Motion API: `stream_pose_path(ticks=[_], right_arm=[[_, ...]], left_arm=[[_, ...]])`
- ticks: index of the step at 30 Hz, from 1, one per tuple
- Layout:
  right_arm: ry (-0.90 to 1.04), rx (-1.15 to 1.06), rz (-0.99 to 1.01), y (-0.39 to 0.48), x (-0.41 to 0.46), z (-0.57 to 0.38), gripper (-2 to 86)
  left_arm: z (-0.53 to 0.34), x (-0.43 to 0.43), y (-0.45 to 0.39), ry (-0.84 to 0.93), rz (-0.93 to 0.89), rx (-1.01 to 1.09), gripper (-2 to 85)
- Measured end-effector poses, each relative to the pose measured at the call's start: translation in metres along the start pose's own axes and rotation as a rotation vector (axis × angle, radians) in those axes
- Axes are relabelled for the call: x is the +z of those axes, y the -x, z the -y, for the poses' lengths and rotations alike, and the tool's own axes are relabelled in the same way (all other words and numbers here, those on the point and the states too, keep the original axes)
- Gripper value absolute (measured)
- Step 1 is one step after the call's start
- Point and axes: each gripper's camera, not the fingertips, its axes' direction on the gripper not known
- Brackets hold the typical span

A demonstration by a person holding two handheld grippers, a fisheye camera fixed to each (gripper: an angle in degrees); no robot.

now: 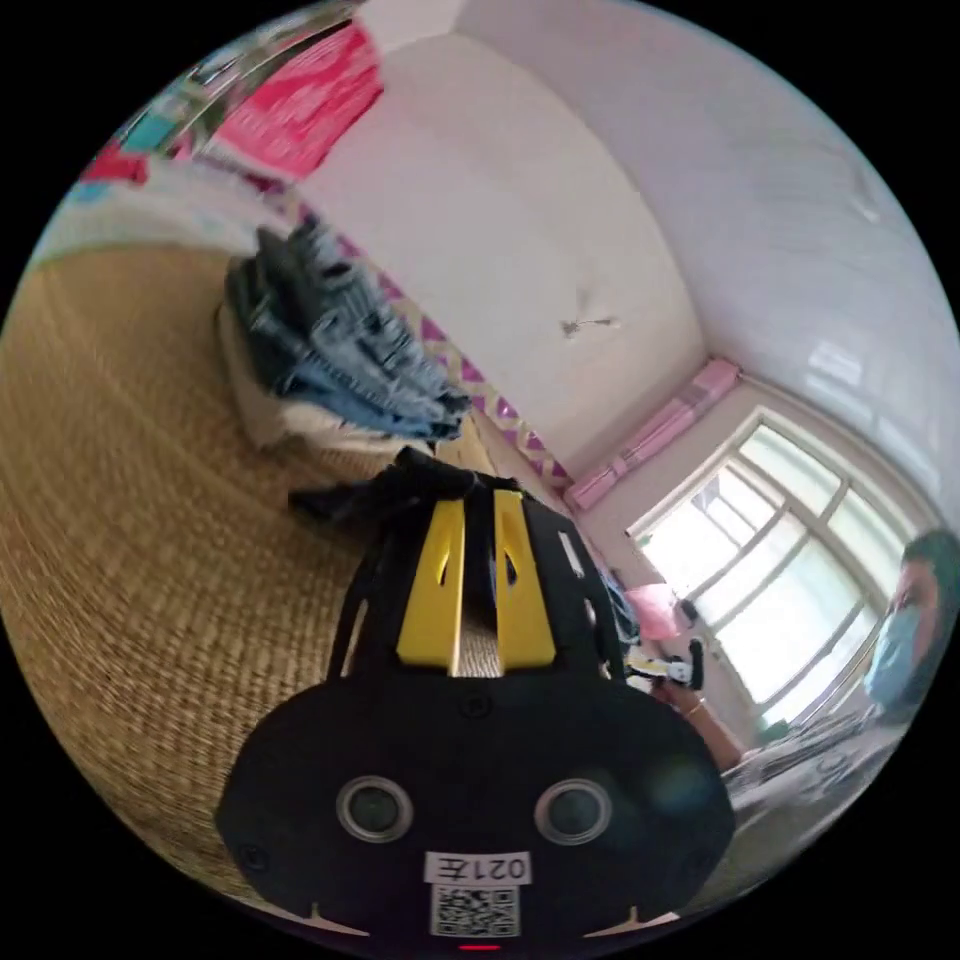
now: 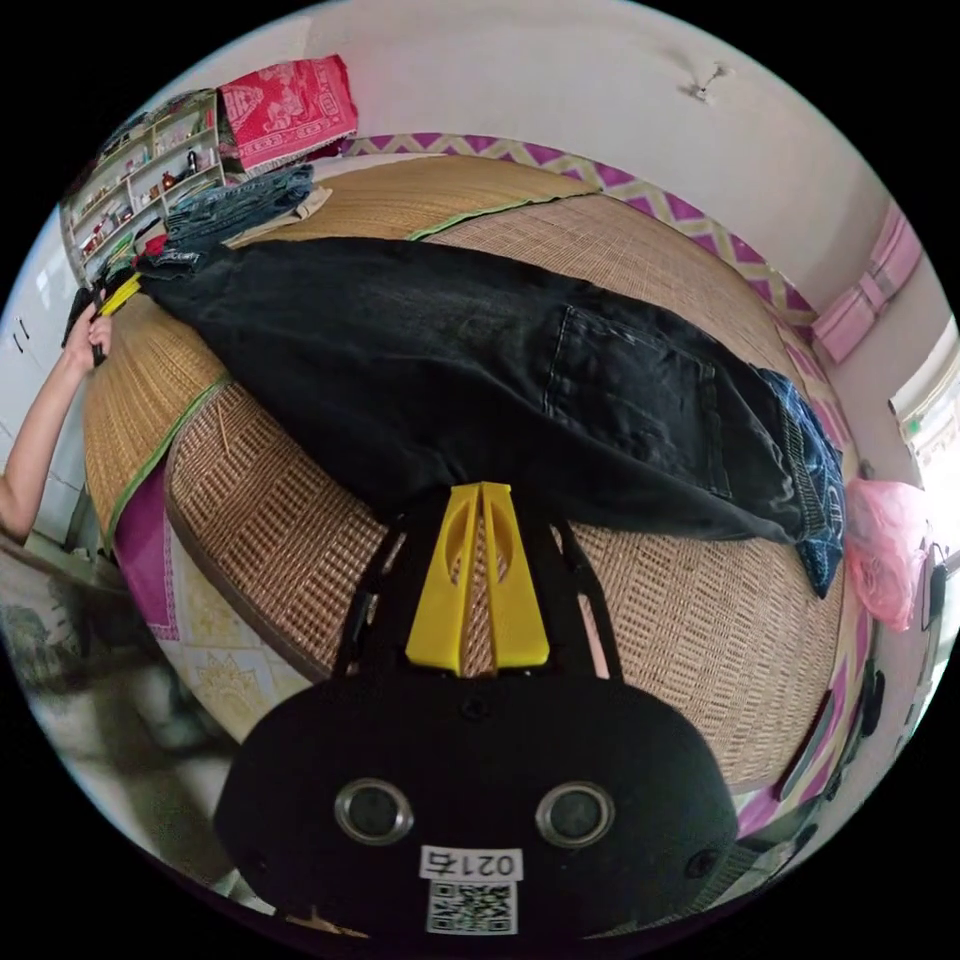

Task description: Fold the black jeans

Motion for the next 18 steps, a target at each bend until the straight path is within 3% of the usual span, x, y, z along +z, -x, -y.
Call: stream_pose_path(ticks=[2, 6, 9, 12, 14, 16, 18], right_arm=[[-0.036, -0.022, 0.048, -0.006, -0.005, -0.003, -0.6], [-0.009, -0.127, 0.088, -0.020, -0.032, 0.011, 0.4], [-0.291, -0.136, 0.114, -0.046, -0.085, 0.027, 6.5], [-0.294, -0.279, 0.014, -0.055, -0.085, 0.064, 10.2], [-0.197, -0.391, -0.086, -0.056, -0.065, 0.096, 9.7], [-0.192, -0.435, -0.099, -0.059, -0.052, 0.115, 9.6], [-0.192, -0.422, -0.044, -0.069, -0.041, 0.135, 9.4]], left_arm=[[-0.002, -0.007, -0.056, -0.074, 0.049, 0.195, 6.9], [0.007, -0.018, -0.108, -0.218, 0.088, 0.291, 8.2], [0.019, -0.020, -0.133, -0.318, 0.128, 0.280, 7.8], [0.033, 0.026, -0.154, -0.147, 0.209, 0.352, 6.5], [0.033, 0.082, -0.164, 0.049, 0.222, 0.404, 6.2], [0.025, 0.125, -0.170, 0.199, 0.189, 0.477, 6.7], [0.010, 0.175, -0.169, 0.418, 0.271, 0.514, 7.9]])
